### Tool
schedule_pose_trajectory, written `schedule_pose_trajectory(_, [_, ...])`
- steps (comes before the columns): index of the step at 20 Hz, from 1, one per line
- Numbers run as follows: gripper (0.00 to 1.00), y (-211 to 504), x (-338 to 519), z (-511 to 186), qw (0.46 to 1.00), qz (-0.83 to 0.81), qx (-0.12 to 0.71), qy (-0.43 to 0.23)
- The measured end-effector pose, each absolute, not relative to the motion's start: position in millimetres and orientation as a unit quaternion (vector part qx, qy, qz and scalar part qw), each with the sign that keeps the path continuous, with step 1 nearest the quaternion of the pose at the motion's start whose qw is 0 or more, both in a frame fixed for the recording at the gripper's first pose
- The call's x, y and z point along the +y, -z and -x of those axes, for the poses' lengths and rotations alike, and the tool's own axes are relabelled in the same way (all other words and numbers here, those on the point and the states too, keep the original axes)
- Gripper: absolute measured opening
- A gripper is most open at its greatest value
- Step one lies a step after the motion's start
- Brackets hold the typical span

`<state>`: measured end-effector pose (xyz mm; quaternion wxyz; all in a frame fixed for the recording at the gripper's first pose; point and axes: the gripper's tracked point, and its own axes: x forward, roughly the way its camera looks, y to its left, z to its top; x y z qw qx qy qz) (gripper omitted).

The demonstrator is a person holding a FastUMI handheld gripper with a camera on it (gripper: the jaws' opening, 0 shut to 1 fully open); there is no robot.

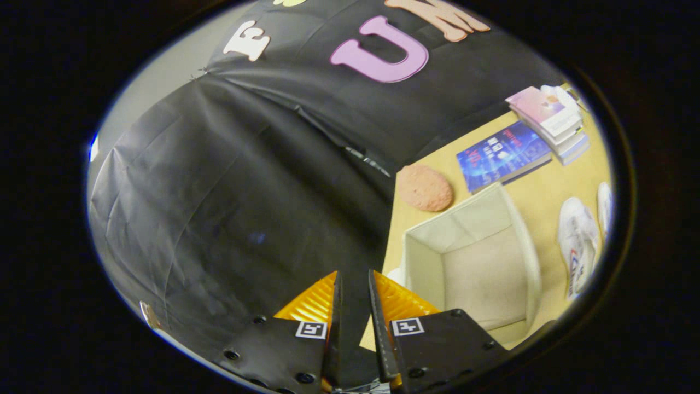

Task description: Open the storage box then place both shoes into the box .Put the left shoe in first, then the right shoe, with the right side of both shoes facing outward in a uniform manner.

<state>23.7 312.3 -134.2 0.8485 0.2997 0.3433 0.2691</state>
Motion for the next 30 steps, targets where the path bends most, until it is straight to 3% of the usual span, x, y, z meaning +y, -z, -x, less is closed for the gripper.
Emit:
schedule_pose_trajectory(9, [0.29, 171, 155, -72, 0.88, -0.276, 0.347, -0.168])
schedule_pose_trajectory(17, [0.29, 256, 55, -61, 0.888, -0.19, 0.408, -0.098])
schedule_pose_trajectory(30, [0.38, 333, 6, -32, 0.889, -0.046, 0.45, -0.069])
